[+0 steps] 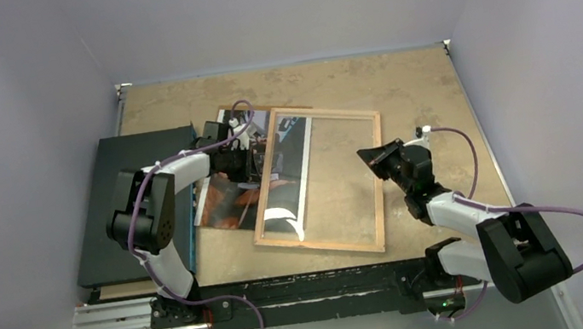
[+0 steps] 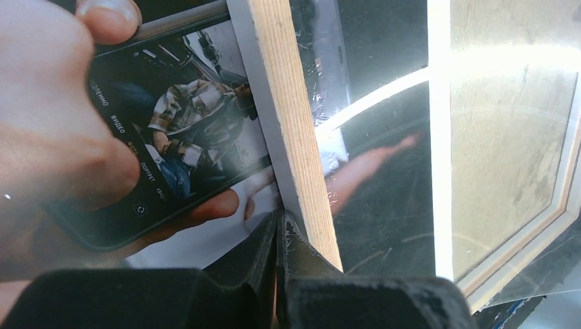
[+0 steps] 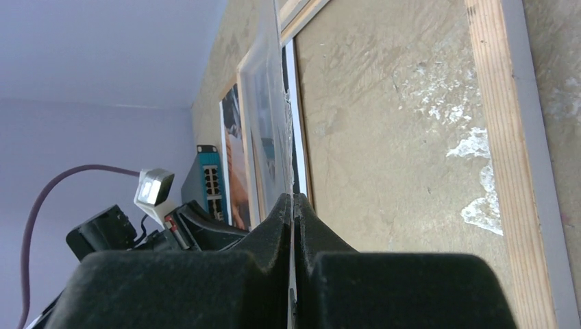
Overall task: Put the photo into the frame
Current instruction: Place the photo frame item in the photo frame.
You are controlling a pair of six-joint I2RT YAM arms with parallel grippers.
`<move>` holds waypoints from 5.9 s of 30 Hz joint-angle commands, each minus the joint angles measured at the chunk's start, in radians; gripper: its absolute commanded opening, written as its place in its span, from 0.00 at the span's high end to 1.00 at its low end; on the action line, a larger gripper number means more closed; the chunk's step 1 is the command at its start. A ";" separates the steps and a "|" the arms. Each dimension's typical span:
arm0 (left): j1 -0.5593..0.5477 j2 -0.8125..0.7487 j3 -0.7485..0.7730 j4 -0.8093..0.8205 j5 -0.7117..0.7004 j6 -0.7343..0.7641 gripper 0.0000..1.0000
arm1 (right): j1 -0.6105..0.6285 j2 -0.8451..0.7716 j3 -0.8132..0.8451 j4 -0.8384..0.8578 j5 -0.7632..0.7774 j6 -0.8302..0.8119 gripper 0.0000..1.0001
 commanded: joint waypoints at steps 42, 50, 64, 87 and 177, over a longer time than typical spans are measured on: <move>-0.020 -0.063 0.001 0.011 0.104 -0.008 1.00 | 0.088 0.246 0.340 -0.368 0.142 -0.329 0.77; 0.004 -0.074 0.006 0.006 0.111 0.001 1.00 | 0.090 0.269 0.418 -0.476 0.136 -0.439 0.55; 0.006 -0.099 -0.010 0.034 0.123 0.003 1.00 | 0.099 0.287 0.489 -0.583 0.160 -0.563 0.15; 0.011 -0.108 -0.024 0.034 0.122 0.009 1.00 | 0.099 0.308 0.547 -0.746 0.205 -0.642 0.01; 0.044 -0.114 0.002 -0.005 0.086 0.066 1.00 | 0.144 0.645 0.962 -0.520 0.226 -0.593 0.89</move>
